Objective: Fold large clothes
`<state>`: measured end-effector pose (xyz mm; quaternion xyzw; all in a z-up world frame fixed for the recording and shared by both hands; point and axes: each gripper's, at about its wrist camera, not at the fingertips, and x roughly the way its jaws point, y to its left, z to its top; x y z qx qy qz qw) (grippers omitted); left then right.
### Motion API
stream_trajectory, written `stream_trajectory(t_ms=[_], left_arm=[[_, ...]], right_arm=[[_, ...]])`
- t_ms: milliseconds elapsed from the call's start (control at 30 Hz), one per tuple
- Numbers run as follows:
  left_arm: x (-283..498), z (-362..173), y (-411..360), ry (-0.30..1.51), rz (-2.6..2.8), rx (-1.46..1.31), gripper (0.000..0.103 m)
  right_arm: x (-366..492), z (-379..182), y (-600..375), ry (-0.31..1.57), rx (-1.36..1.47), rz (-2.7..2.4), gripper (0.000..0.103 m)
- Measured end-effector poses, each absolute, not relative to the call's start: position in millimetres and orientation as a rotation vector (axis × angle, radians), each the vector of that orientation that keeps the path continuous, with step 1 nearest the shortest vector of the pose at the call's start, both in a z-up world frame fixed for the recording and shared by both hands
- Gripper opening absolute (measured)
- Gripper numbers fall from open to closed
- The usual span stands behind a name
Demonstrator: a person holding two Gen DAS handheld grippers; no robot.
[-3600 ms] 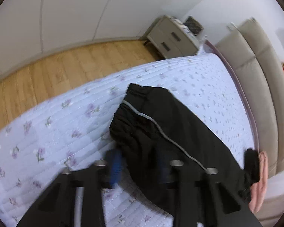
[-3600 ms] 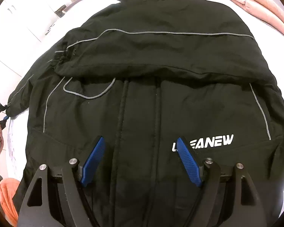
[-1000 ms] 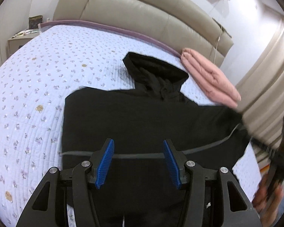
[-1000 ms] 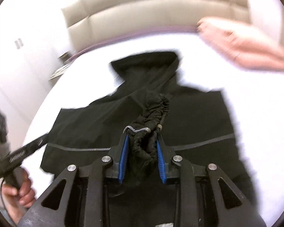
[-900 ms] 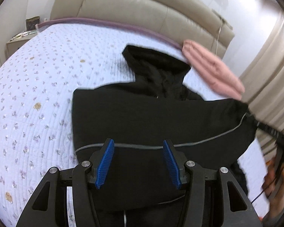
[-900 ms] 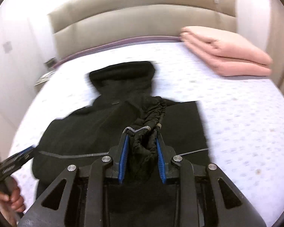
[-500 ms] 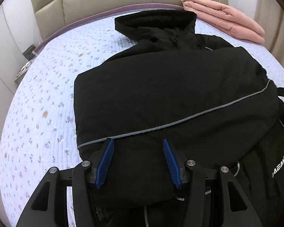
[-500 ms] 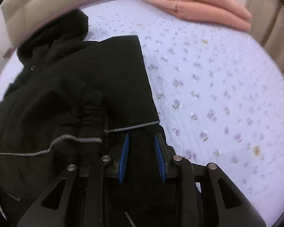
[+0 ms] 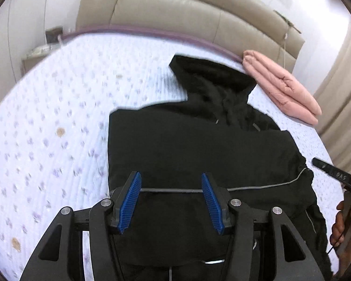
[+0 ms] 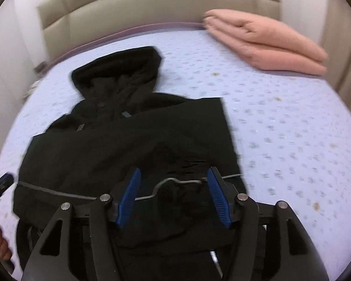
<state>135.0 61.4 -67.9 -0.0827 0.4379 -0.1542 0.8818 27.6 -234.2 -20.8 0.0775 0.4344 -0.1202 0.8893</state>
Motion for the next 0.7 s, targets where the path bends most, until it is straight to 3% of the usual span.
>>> stream_trajectory(t_ms=[167, 400, 567, 700], left_arm=[[144, -91, 52, 0.978, -0.295, -0.113, 0.056], [132, -99, 16, 0.932, -0.272, 0.157, 0.064], [133, -93, 24, 0.896, -0.191, 0.172, 0.065], [136, -73, 43, 0.863, -0.143, 0.075, 0.065]], right_arm=[[33, -9, -217, 0.87, 0.167, -0.164, 0.063], [63, -96, -211, 1.068, 0.121, -0.278, 0.065], [73, -84, -205, 1.159, 0.088, -0.323, 0.062], [63, -28, -190, 1.037, 0.206, -0.309, 0.064]])
